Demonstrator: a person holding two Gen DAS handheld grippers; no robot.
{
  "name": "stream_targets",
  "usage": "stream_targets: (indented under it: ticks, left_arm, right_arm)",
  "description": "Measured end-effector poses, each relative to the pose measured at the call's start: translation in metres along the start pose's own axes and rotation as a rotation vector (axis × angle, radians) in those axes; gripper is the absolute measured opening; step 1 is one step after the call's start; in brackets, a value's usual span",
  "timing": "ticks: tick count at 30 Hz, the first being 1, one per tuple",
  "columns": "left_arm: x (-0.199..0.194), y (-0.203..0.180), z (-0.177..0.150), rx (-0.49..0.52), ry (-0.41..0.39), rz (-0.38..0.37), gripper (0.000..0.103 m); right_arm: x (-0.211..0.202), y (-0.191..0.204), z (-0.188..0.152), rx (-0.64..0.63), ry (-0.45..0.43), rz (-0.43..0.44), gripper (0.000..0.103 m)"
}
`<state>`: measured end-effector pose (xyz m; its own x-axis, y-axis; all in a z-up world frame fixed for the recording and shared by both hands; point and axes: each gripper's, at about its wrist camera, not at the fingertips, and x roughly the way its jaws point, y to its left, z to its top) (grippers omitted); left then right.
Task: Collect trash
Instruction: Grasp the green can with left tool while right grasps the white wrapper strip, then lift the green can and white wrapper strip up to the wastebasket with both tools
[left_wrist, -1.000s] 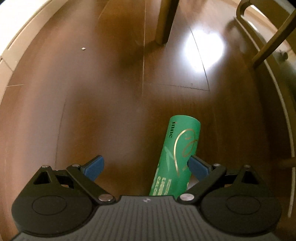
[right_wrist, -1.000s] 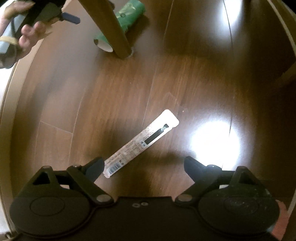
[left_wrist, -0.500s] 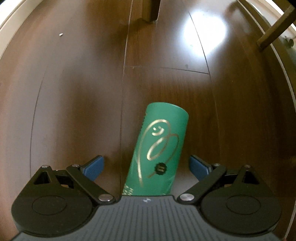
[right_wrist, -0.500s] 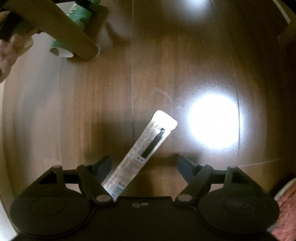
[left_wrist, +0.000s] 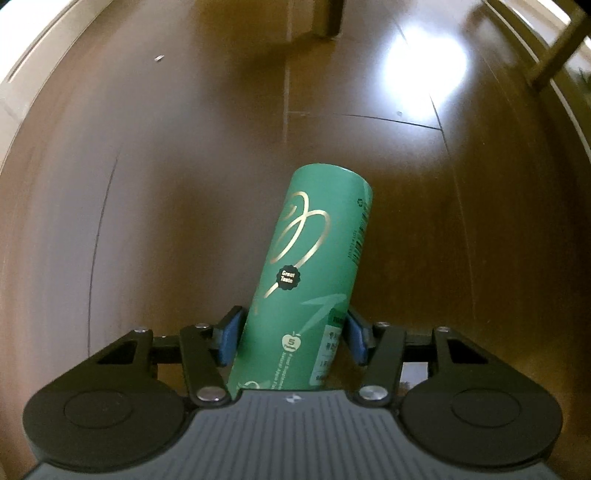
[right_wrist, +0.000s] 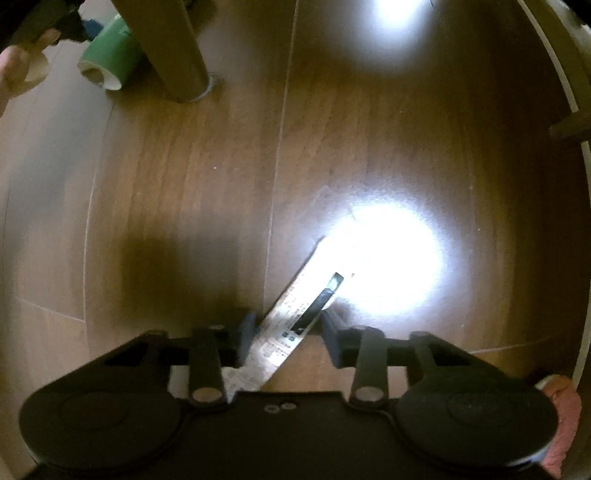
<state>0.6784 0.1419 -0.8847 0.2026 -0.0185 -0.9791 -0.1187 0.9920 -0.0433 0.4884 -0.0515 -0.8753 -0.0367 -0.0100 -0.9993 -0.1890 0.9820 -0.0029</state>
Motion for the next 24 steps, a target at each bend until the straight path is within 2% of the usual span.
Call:
stream_targets:
  ticks: [4,10,15,24]
  left_arm:
    - [-0.004,0.010,-0.016,-0.020,-0.009,0.020,0.055]
    - [-0.024,0.038,-0.059,-0.072,-0.028,0.007,0.053]
    - [-0.049,0.061,-0.098,-0.133,-0.035,-0.013,0.052]
    - [-0.092,0.093,-0.145,-0.252,-0.004,-0.059,0.048]
  right_arm:
    - [-0.002,-0.019,-0.008,-0.002,-0.015,0.050,0.024]
    - [-0.028,-0.054,-0.034,-0.034,-0.125,0.146,0.020]
    - [-0.057,-0.079,-0.058,-0.036,-0.195,0.155,0.017]
    - [-0.120,-0.071,-0.082,-0.116,-0.277,0.162,0.016]
